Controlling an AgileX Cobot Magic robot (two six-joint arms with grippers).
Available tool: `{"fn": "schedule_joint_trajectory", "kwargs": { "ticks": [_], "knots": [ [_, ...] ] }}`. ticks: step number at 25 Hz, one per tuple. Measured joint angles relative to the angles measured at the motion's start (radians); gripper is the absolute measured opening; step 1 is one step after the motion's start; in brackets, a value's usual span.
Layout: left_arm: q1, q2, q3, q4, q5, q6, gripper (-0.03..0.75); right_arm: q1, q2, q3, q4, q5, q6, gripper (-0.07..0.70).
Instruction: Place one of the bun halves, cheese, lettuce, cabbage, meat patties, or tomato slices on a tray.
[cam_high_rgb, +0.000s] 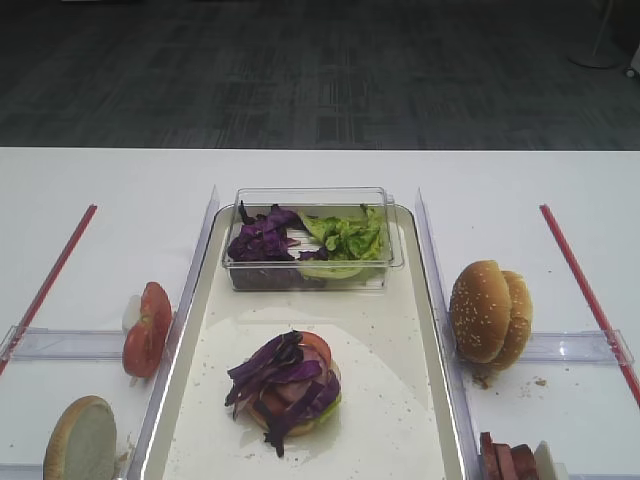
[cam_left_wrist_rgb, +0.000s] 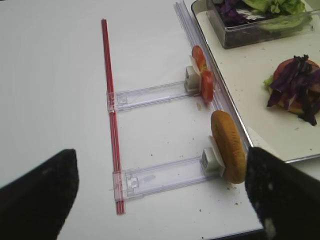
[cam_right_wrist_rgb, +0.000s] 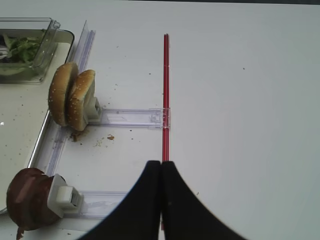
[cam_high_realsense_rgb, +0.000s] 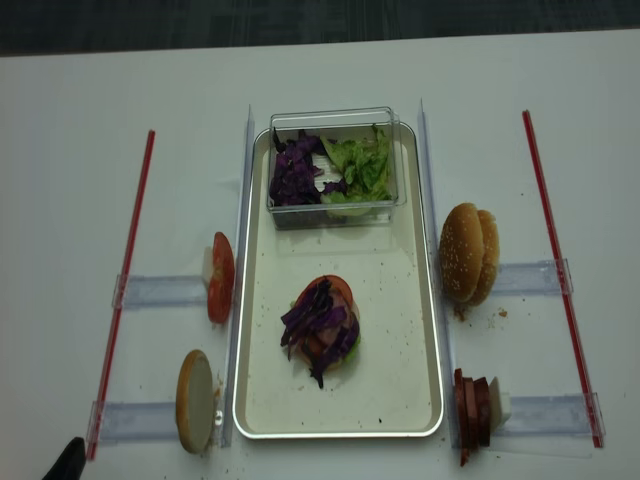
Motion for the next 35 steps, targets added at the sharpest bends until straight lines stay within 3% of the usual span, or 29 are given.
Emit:
{"fn": "schedule_joint_trajectory", "kwargs": {
  "ticks": [35],
  "knots": [
    [0.0, 0.0, 0.0, 0.06, 0.0, -0.048, 0.618, 0.0, 0.0, 0.0, 0.0, 0.0, 0.0, 0.036]
  ]
}}
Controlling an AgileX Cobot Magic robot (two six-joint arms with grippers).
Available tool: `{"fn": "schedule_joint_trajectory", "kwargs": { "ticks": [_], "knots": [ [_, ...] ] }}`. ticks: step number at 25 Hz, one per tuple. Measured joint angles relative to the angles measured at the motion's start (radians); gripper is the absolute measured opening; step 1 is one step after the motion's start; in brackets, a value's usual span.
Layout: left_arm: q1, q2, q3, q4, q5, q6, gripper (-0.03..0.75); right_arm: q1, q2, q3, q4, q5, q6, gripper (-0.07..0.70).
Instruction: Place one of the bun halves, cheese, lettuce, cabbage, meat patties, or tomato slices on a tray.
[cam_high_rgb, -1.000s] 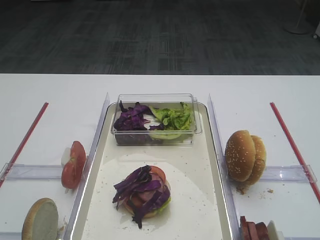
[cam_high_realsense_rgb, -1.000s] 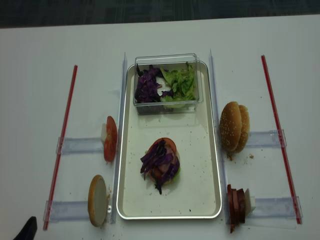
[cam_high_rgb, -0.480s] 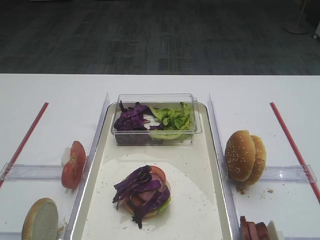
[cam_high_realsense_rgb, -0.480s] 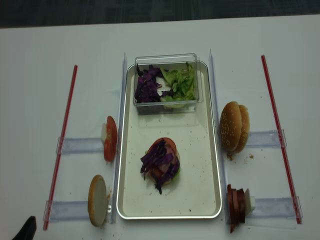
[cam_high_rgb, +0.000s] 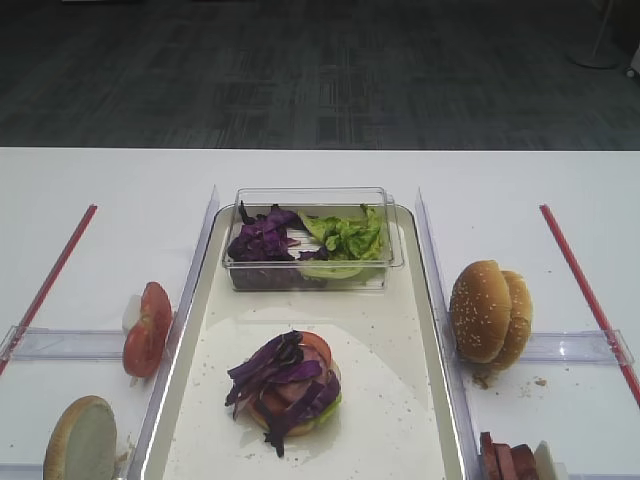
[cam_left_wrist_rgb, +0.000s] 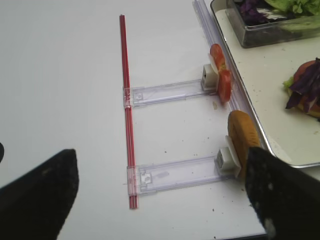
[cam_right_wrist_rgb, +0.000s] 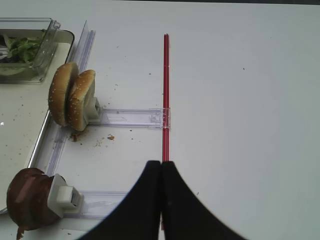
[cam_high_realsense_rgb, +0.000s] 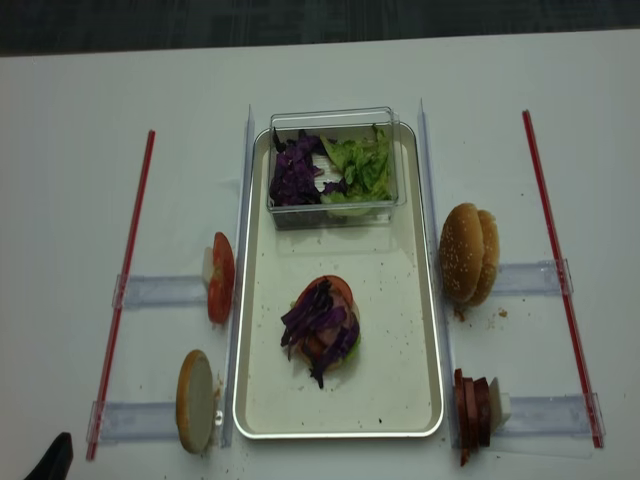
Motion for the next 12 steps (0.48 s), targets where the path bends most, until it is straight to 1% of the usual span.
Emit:
{"fn": "schedule_joint_trajectory", "kwargs": {
  "ticks": [12],
  "knots": [
    [0.0, 0.0, 0.0, 0.0, 0.0, 0.0, 0.618, 0.0, 0.0, 0.0, 0.0, 0.0, 0.0, 0.036]
  ]
}}
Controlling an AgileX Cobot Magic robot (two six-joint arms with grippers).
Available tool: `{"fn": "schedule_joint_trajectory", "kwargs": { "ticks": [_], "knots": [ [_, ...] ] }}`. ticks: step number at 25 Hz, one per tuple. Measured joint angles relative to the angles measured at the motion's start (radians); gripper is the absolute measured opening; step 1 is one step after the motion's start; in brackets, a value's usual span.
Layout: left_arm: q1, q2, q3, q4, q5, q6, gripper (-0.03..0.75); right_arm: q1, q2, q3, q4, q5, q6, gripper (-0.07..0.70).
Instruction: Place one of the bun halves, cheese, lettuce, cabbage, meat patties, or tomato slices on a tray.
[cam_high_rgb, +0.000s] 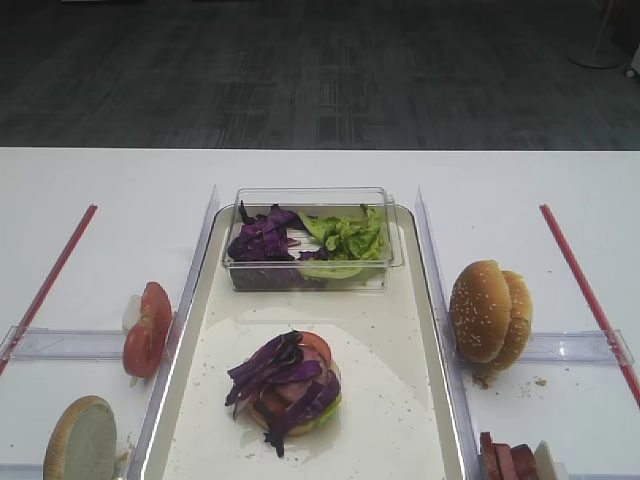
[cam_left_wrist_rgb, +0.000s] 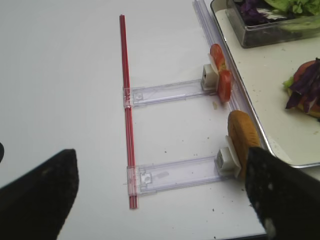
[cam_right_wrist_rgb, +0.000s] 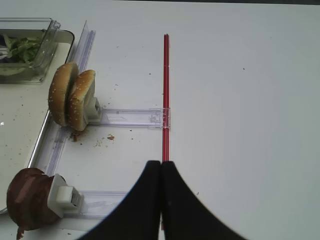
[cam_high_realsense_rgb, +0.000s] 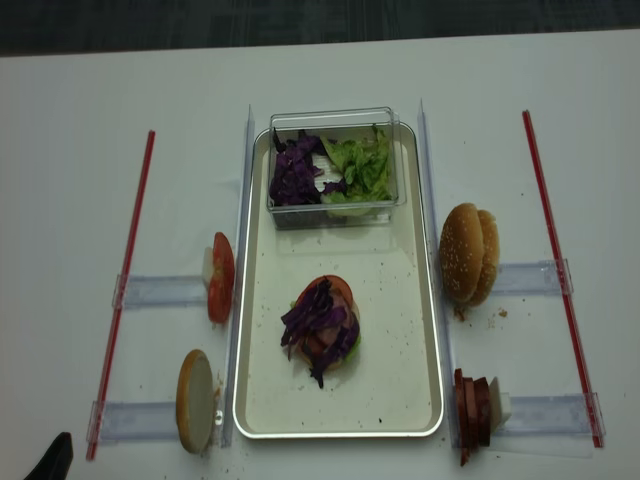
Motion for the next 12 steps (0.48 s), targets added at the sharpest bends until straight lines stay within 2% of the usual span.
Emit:
{"fn": "schedule_joint_trajectory", "kwargs": {
  "ticks": [12],
  "knots": [
    [0.0, 0.0, 0.0, 0.0, 0.0, 0.0, 0.618, 0.0, 0.0, 0.0, 0.0, 0.0, 0.002, 0.036]
  ]
}}
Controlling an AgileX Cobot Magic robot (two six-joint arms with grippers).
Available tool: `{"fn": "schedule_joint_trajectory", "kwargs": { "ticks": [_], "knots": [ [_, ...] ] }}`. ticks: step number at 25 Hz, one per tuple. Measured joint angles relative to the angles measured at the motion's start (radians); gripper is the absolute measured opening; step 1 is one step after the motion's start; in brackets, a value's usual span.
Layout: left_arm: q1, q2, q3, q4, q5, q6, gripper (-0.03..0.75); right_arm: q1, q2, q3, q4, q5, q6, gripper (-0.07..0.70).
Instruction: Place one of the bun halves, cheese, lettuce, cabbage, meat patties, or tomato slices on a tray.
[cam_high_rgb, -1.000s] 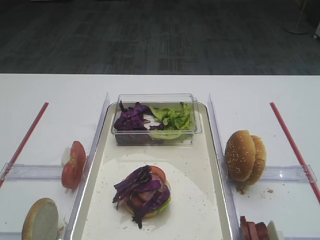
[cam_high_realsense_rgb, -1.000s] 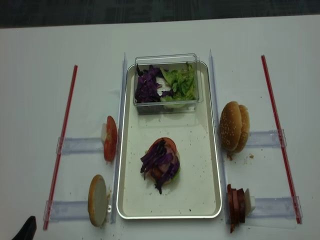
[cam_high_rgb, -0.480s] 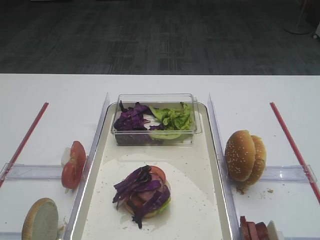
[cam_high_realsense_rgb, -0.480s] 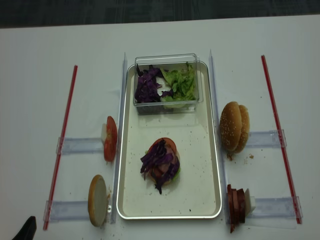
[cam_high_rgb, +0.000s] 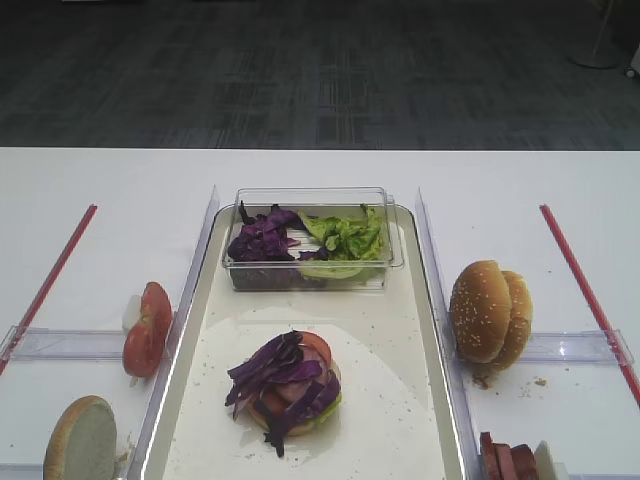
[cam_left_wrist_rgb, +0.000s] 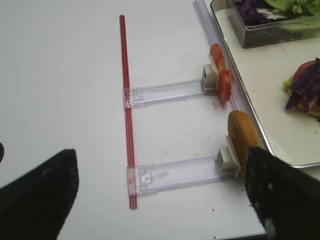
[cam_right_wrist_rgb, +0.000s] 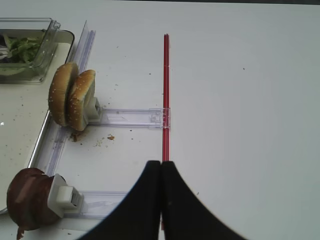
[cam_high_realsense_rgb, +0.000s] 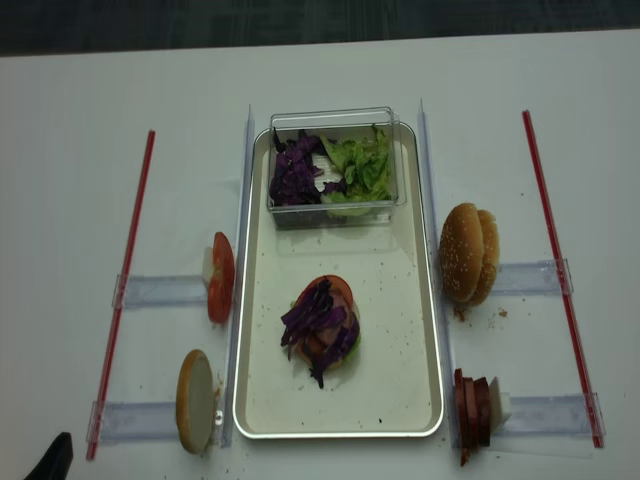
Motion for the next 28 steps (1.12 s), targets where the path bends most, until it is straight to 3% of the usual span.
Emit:
{"fn": "schedule_joint_trajectory", "kwargs": {
  "ticks": [28],
  "knots": [
    [0.0, -0.002, 0.0, 0.0, 0.0, 0.0, 0.618, 0.0, 0.0, 0.0, 0.0, 0.0, 0.002, 0.036]
  ]
}}
